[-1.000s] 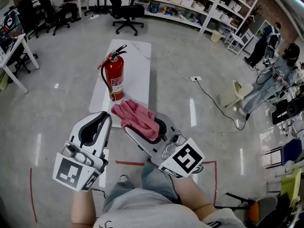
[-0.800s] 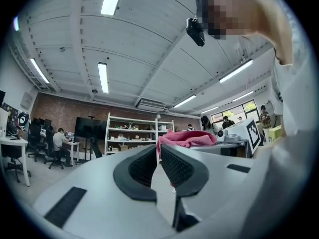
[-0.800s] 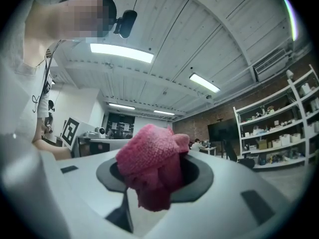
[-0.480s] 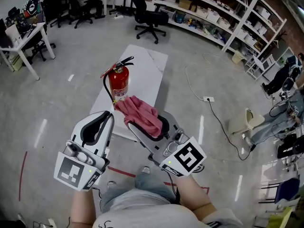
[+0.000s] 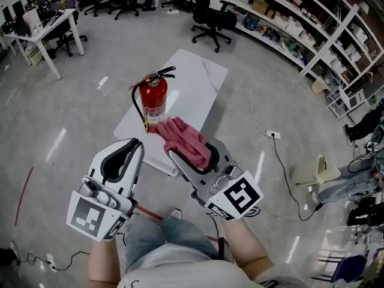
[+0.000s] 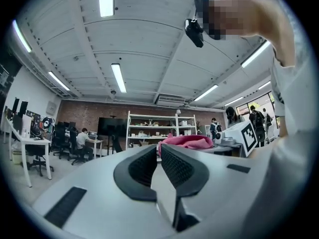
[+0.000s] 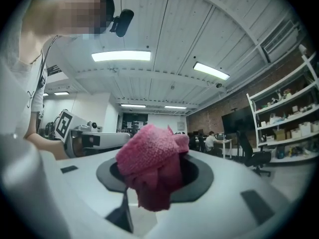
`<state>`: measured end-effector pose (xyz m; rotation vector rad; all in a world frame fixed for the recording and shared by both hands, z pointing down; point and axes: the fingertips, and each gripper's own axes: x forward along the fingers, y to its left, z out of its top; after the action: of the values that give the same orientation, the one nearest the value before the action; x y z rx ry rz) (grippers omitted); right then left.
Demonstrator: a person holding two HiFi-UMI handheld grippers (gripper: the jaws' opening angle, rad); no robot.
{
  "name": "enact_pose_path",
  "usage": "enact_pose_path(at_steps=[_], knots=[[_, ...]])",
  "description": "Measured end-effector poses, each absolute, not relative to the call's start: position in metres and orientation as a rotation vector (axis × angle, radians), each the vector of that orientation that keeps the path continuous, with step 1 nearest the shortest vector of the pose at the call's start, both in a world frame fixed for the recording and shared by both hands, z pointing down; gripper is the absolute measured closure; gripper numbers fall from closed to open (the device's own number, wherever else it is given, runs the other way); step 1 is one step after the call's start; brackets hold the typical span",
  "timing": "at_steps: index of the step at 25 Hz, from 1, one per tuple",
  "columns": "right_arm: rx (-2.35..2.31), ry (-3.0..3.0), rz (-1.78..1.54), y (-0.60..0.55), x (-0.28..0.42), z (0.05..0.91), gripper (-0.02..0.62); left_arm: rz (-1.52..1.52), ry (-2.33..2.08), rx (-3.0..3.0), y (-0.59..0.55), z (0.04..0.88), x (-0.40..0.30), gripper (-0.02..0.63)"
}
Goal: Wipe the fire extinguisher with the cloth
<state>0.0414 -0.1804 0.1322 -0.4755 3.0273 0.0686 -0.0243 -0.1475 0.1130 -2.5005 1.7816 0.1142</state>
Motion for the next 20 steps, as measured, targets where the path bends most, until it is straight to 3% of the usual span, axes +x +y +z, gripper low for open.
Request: enact_pose_path(at_steps=[20], knots=[[-0.707, 3.067, -0.023, -0.290, -0.061, 0.169, 0.417, 0.047, 1.689, -2.654, -0.246, 0.149, -0.133, 0.571]])
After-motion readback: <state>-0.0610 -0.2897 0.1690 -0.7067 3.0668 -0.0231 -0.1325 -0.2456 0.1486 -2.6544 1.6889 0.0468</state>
